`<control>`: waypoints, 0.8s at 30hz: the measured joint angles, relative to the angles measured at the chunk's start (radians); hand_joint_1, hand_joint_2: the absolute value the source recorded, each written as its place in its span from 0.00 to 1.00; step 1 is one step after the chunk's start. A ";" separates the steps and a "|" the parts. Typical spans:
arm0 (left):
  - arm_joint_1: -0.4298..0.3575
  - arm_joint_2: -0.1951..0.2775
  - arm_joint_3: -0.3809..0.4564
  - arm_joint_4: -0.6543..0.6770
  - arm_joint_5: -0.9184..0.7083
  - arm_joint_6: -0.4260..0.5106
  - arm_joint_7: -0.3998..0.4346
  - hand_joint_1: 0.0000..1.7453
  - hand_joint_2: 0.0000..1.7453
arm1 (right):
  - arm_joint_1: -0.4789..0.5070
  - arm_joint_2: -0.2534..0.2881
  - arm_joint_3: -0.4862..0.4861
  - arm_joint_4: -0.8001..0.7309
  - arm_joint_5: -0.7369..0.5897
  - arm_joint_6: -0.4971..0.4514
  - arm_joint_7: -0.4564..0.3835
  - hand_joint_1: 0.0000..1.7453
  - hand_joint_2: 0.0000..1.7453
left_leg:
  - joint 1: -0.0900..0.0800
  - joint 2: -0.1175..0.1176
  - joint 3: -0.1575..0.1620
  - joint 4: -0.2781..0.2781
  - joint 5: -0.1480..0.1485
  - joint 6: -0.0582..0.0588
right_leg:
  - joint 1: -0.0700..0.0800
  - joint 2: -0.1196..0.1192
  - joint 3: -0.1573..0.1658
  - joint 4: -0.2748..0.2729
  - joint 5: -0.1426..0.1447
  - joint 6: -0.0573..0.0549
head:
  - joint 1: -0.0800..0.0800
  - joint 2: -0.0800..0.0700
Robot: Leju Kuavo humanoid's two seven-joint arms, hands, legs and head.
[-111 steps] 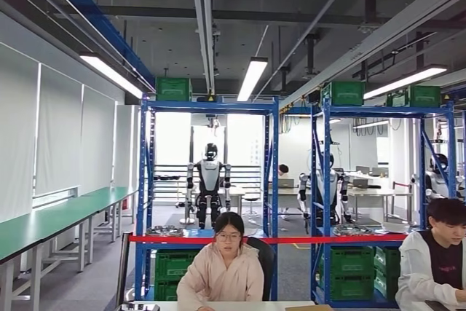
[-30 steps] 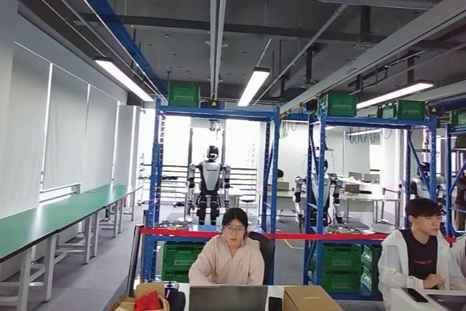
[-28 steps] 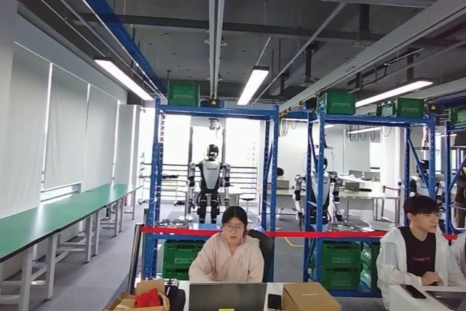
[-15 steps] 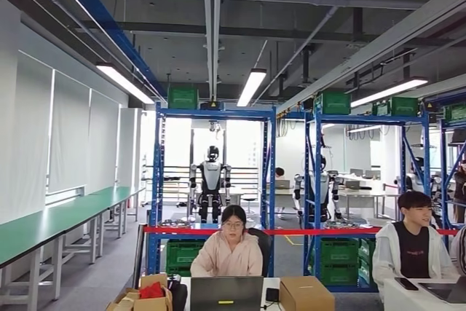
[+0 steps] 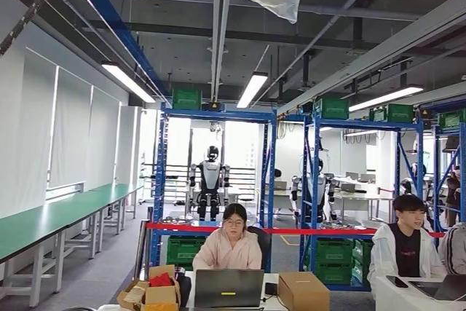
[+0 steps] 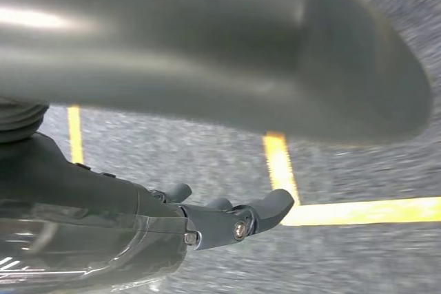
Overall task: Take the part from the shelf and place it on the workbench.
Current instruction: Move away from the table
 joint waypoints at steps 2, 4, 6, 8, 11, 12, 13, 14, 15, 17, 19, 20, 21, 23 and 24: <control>-0.001 0.000 0.000 0.000 0.000 0.000 0.000 0.00 0.00 | -0.006 0.000 -0.011 0.004 0.002 -0.006 0.019 0.00 1.00 | -0.003 0.000 -0.011 0.001 0.018 -0.009 | 0.005 0.003 0.101 -0.149 0.000 -0.013 | 0.000 0.000; -0.002 0.000 0.001 0.000 0.000 0.000 0.000 0.00 0.00 | -0.009 0.001 -0.021 0.009 0.003 -0.008 0.032 0.00 1.00 | -0.002 0.002 -0.018 -0.002 0.038 -0.021 | 0.010 0.004 0.123 -0.199 -0.002 -0.022 | 0.000 0.001; -0.001 0.000 0.001 0.000 0.000 0.000 0.000 0.00 0.00 | -0.011 0.004 -0.027 0.014 0.003 -0.010 0.043 0.00 1.00 | 0.000 0.000 -0.029 0.007 0.023 -0.032 | 0.009 -0.002 0.105 -0.204 0.018 -0.037 | 0.000 0.001; 0.001 0.000 0.002 0.000 -0.001 0.000 0.000 0.00 0.00 | -0.011 0.006 -0.035 0.017 0.001 -0.012 0.052 0.00 1.00 | 0.000 -0.005 -0.051 0.080 -0.065 -0.036 | 0.007 -0.008 0.078 -0.204 0.042 -0.052 | 0.001 0.000; 0.002 0.000 0.002 0.000 -0.001 0.000 -0.001 0.00 0.00 | -0.009 0.010 -0.048 0.018 -0.006 -0.010 0.058 0.00 1.00 | 0.000 -0.006 -0.081 0.263 -0.170 -0.039 | 0.014 -0.011 0.020 -0.187 0.072 -0.060 | 0.001 0.000; 0.002 0.000 0.002 0.000 -0.002 -0.001 -0.001 0.00 0.00 | -0.010 0.011 -0.052 0.018 -0.008 -0.009 0.058 0.00 1.00 | 0.000 -0.007 -0.072 0.287 -0.159 -0.039 | 0.016 -0.011 -0.001 -0.178 0.081 -0.060 | 0.001 0.000; 0.002 0.000 0.002 0.000 -0.002 -0.001 -0.001 0.00 0.00 | -0.010 0.012 -0.056 0.019 -0.009 -0.009 0.058 0.00 1.00 | -0.001 -0.007 -0.047 0.276 -0.133 -0.039 | 0.017 -0.011 -0.021 -0.167 0.088 -0.059 | 0.001 0.000; 0.001 0.000 0.002 0.000 -0.002 -0.001 -0.002 0.00 0.00 | -0.011 0.013 -0.059 0.019 -0.009 -0.008 0.058 0.00 1.00 | -0.001 -0.007 -0.006 0.231 -0.105 -0.037 | 0.017 -0.010 -0.040 -0.156 0.094 -0.057 | 0.001 0.000; -0.001 0.000 0.002 0.000 -0.002 -0.001 -0.002 0.00 0.00 | -0.011 0.014 -0.062 0.019 -0.009 -0.006 0.059 0.00 1.00 | -0.002 -0.007 0.048 0.163 -0.089 -0.034 | 0.018 -0.010 -0.057 -0.143 0.098 -0.054 | 0.001 0.000; -0.005 0.000 0.002 0.000 -0.002 -0.001 -0.004 0.00 0.00 | -0.012 0.016 -0.069 0.019 -0.007 -0.002 0.063 0.00 1.00 | -0.005 -0.008 0.135 0.031 -0.096 -0.026 | 0.020 -0.010 -0.083 -0.118 0.107 -0.046 | 0.001 0.000; -0.007 0.000 0.002 0.000 -0.002 -0.002 -0.006 0.00 0.00 | -0.012 0.016 -0.074 0.019 -0.004 0.002 0.072 0.00 1.00 | -0.007 -0.008 0.155 -0.021 -0.110 -0.018 | 0.021 -0.011 -0.101 -0.106 0.121 -0.035 | 0.000 0.000; -0.007 -0.001 0.002 0.000 -0.002 -0.002 -0.007 0.00 0.00 | -0.013 0.016 -0.077 0.020 -0.001 0.003 0.076 0.00 1.00 | -0.006 -0.006 0.147 -0.022 -0.105 -0.012 | 0.020 -0.010 -0.107 -0.104 0.125 -0.029 | 0.000 0.000; -0.007 -0.002 0.002 0.000 -0.003 -0.003 -0.008 0.00 0.00 | -0.012 0.015 -0.079 0.020 0.001 0.004 0.081 0.00 1.00 | -0.004 -0.005 0.138 -0.023 -0.098 -0.005 | 0.020 -0.007 -0.115 -0.096 0.113 -0.022 | 0.000 0.000; -0.007 -0.004 0.002 0.000 -0.003 -0.003 -0.010 0.00 0.00 | -0.010 0.015 -0.083 0.022 0.007 0.004 0.091 0.00 1.00 | 0.001 -0.002 0.115 -0.025 -0.079 0.011 | 0.014 -0.003 -0.137 -0.033 0.042 -0.008 | 0.000 0.000; -0.006 -0.003 0.002 0.000 -0.003 -0.003 -0.010 0.00 0.00 | -0.010 0.015 -0.084 0.023 0.011 0.005 0.095 0.00 1.00 | 0.001 -0.002 0.103 -0.025 -0.069 0.014 | 0.010 -0.002 -0.152 0.024 -0.006 -0.001 | 0.000 0.000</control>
